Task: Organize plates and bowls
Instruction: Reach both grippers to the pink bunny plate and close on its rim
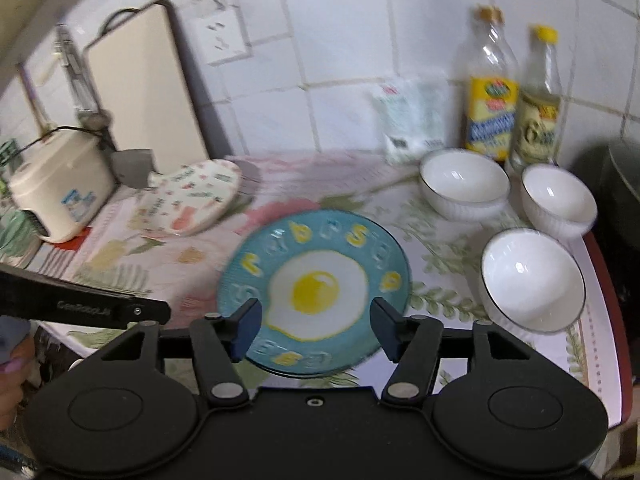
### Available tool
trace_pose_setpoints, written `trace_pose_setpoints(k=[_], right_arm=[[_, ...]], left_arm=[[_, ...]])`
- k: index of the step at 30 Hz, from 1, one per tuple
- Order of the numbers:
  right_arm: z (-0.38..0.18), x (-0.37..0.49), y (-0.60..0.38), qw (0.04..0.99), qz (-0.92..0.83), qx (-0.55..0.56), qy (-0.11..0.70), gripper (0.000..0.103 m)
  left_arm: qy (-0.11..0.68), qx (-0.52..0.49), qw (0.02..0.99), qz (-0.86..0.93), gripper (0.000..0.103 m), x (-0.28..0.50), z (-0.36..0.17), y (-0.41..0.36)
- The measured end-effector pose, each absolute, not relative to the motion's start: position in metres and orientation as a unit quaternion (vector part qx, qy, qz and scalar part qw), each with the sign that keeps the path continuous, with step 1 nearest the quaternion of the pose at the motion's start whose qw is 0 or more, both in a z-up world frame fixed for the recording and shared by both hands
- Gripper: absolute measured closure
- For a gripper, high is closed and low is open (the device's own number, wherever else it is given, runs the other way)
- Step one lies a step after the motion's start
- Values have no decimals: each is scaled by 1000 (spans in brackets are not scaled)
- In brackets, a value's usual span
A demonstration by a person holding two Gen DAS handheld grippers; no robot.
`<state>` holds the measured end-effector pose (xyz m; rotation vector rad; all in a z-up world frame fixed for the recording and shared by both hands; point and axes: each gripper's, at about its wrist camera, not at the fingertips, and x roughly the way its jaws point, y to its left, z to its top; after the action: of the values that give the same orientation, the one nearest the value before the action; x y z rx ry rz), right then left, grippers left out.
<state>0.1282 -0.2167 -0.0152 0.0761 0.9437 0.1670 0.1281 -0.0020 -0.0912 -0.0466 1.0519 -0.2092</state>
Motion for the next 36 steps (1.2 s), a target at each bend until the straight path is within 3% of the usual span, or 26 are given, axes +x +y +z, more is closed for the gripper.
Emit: trace_pose_setpoints(k=[4,17,25,36], right_arm=[[2,128,-199,894,110,19,434,31],[17,160,-137,909,189,20,370,29],[-24,202,-120,915,198,57,348,29],[-104,275,-108,877,191,147,416,29]], left_arm=[[485,-20,870,-89,50,122,-75,21],[421,-15,906,-45,29,131,-44,86],[393,-29,919,-19,19,158,-60,115],[366,-105,925,15,19,209,-113,146]])
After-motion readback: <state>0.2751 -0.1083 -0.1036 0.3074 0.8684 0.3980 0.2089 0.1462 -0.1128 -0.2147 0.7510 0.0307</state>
